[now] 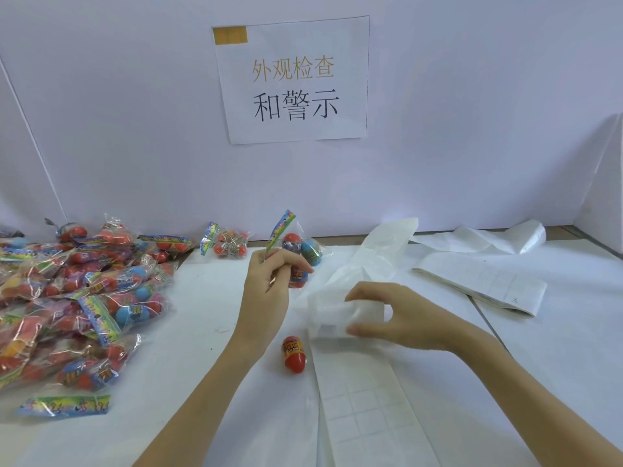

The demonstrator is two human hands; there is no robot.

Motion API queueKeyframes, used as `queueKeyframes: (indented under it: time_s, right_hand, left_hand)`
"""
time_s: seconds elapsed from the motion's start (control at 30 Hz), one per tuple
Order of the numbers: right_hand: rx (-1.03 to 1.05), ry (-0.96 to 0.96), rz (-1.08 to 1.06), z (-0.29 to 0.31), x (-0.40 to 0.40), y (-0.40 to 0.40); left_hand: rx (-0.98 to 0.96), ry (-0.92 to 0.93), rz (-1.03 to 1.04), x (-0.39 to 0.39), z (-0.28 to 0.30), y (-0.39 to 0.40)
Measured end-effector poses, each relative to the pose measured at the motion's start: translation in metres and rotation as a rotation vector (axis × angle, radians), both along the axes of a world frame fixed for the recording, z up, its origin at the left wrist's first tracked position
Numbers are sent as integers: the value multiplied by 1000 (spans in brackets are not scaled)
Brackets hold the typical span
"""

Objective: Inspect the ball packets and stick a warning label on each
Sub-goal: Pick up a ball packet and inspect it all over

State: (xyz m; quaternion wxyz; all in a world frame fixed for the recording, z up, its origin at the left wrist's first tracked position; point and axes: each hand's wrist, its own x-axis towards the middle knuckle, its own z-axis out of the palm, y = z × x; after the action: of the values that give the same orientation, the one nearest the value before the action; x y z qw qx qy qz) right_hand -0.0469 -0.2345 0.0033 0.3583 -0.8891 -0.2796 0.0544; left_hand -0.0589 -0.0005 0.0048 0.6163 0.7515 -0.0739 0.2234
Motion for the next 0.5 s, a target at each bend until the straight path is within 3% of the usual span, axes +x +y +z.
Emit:
queueKeyframes:
  time_s: [0.17, 0.33, 0.5]
  right_hand:
    - [304, 69, -46, 4, 5, -7]
    - [320, 92, -69, 4, 7, -10]
    - [325, -72, -144, 1, 5, 0]
  left_hand:
    - [97, 76, -119, -7, 6, -1]
    - [304, 161, -254, -7, -2, -2]
    - [369, 139, -153, -1, -12, -6]
